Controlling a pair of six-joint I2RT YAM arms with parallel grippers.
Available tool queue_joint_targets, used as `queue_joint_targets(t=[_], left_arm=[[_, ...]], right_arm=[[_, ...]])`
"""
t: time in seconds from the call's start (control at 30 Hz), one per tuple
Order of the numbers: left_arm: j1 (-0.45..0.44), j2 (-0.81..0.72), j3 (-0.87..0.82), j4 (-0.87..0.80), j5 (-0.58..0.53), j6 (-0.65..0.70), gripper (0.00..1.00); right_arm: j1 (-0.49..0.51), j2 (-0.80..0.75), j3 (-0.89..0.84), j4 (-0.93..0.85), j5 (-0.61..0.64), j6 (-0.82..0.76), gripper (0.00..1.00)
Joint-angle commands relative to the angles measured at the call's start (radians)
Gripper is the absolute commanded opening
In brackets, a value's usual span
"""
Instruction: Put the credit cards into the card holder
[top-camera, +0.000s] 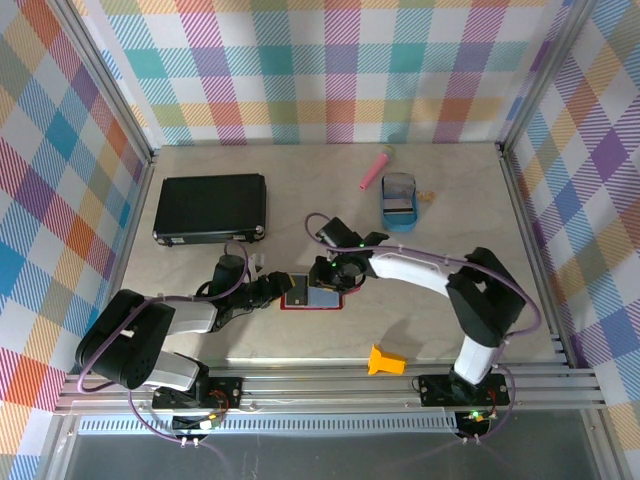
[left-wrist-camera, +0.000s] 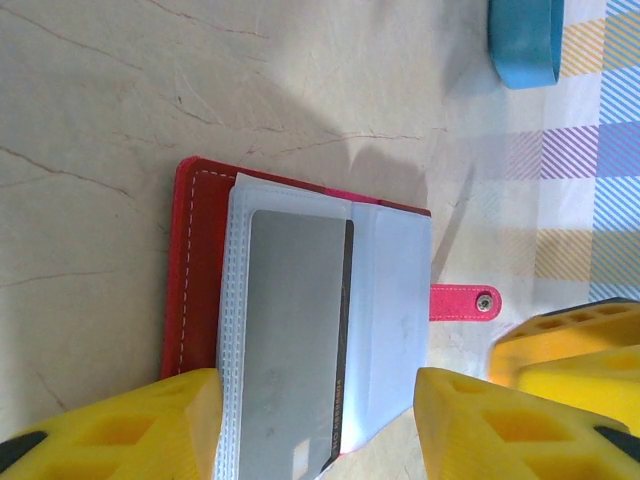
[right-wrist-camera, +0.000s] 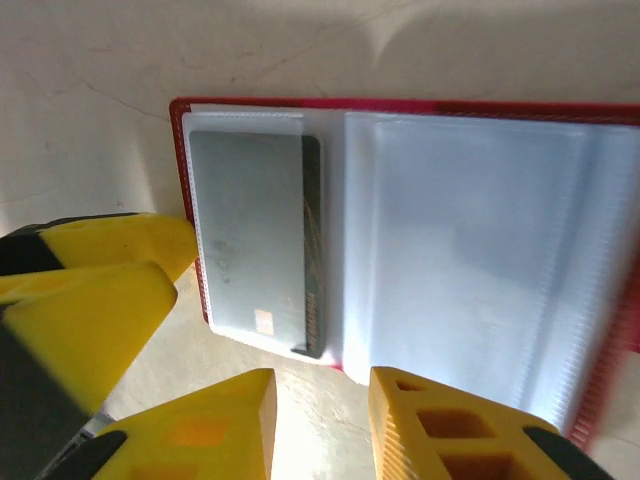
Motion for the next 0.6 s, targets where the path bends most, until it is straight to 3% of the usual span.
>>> queue_joint_targets(t=[0.0,0.27,0.57], left_arm=[[-0.006,-0.047,-0.013,-0.059,0.002,0.022,0.53],[-0.004,-0.246,0.038,-0.317,-0.070,0.129,0.54],[-0.001,-0.255,0.044,-0.341,-0.044,0.172,0.56]], right_arm=[[-0.037,-0.084,-0.035,-0.074,0.061,-0.066,0.33],[-0.047,-0.118,0.008,-0.190,0.147,-0.159,0.43],[-0.041,-0.061,0.059,-0.204,0.137,-0.187,0.48]])
